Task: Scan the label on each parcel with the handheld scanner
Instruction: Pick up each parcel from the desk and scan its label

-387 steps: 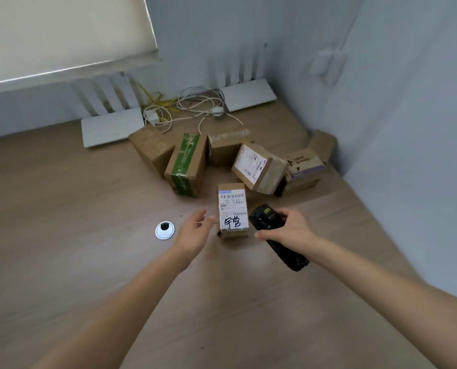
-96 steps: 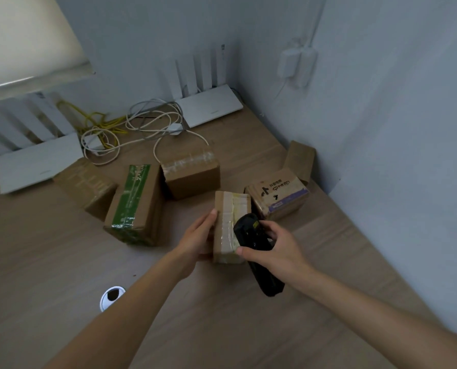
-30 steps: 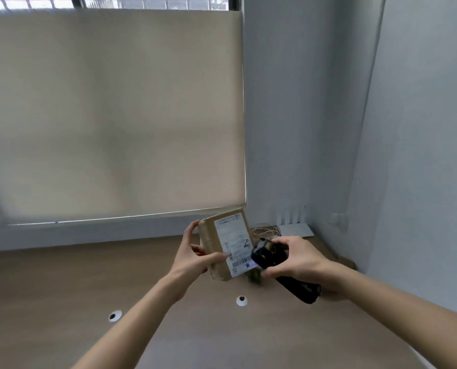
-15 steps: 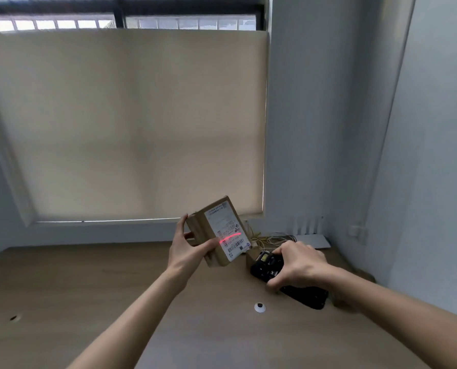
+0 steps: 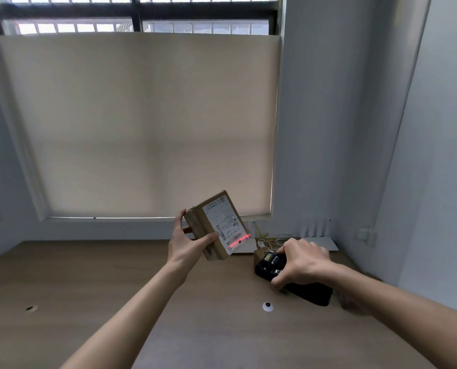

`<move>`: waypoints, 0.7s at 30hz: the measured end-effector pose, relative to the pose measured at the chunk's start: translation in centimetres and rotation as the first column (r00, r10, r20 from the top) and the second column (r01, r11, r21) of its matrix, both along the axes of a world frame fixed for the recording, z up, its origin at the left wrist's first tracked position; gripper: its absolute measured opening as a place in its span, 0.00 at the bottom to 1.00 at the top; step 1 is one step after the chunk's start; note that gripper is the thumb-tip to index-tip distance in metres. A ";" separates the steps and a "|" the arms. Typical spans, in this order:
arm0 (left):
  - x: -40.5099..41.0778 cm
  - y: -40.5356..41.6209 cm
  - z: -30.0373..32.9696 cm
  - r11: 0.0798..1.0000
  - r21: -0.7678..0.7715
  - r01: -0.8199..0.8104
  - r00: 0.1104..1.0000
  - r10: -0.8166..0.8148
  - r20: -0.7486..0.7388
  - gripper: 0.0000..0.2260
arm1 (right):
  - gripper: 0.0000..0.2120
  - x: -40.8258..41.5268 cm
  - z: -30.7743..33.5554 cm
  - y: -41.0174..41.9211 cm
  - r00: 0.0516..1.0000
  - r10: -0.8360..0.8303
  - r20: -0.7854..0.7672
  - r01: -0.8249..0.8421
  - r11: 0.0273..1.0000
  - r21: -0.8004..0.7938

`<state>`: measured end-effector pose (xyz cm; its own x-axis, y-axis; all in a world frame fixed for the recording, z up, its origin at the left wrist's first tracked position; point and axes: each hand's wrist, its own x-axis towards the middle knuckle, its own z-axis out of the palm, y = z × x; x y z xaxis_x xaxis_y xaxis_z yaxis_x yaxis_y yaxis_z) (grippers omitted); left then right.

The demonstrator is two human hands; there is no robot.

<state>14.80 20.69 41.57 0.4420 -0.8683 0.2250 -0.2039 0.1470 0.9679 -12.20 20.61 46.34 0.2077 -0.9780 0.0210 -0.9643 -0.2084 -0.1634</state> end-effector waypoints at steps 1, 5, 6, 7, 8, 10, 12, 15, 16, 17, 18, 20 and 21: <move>0.3 0.3 0.1 1.000 -0.004 -0.004 1.000 0.004 -0.001 0.47 | 0.35 0.2 0.1 0.1 1.000 0.001 0.002 -0.001 1.000 -0.001; 1.6 1.4 0.1 1.000 -0.012 -0.021 1.000 0.021 -0.011 0.48 | 0.34 1.5 0.6 0.6 1.000 0.029 0.004 -0.029 1.000 -0.001; 1.9 1.8 0.1 1.000 -0.013 -0.026 1.000 0.026 -0.013 0.49 | 0.34 1.8 0.8 0.7 0.999 0.038 0.002 -0.038 0.999 0.001; 2.3 2.1 0.1 0.999 -0.015 -0.032 0.999 0.032 -0.018 0.50 | 0.34 2.2 0.9 0.9 0.999 0.047 0.000 -0.047 0.999 -0.001; 2.7 2.5 0.1 0.999 -0.018 -0.039 0.999 0.038 -0.022 0.50 | 0.34 2.6 0.9 1.1 0.998 0.058 -0.004 -0.058 0.998 -0.007; 3.6 3.4 0.0 0.998 -0.023 -0.057 0.998 0.056 -0.031 0.51 | 0.33 3.5 1.1 1.6 0.997 0.078 -0.008 -0.078 0.997 -0.013; 4.9 4.4 0.0 0.997 -0.029 -0.076 0.997 0.075 -0.037 0.51 | 0.33 4.8 1.3 2.2 0.995 0.100 -0.008 -0.100 0.995 -0.012; 7.2 6.3 0.1 0.995 -0.041 -0.096 0.995 0.094 -0.043 0.51 | 0.32 7.1 1.7 3.2 0.991 0.131 -0.015 -0.131 0.991 -0.022; 8.2 7.0 0.2 0.993 -0.047 -0.105 0.994 0.103 -0.045 0.51 | 0.32 8.0 1.8 3.6 0.990 0.143 -0.015 -0.143 0.989 -0.025; 9.3 7.8 0.3 0.992 -0.053 -0.118 0.992 0.115 -0.054 0.51 | 0.31 9.1 2.0 4.1 0.987 0.159 -0.016 -0.159 0.987 -0.026; 10.4 8.7 0.3 0.989 -0.062 -0.133 0.989 0.129 -0.066 0.51 | 0.31 10.3 2.1 4.6 0.985 0.174 -0.018 -0.174 0.984 -0.025; 12.8 10.9 0.4 0.983 -0.082 -0.162 0.984 0.154 -0.088 0.50 | 0.31 13.0 2.5 5.8 0.979 0.200 -0.027 -0.200 0.979 -0.022; 14.2 12.1 0.5 0.980 -0.092 -0.178 0.981 0.169 -0.098 0.50 | 0.32 14.6 2.7 6.6 0.976 0.214 -0.031 -0.215 0.976 -0.023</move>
<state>29.01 32.84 42.02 0.6058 -0.7520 0.2597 -0.1483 0.2140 0.9655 2.40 27.19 49.06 0.4136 -0.9097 0.0368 -0.9008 -0.4147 -0.1285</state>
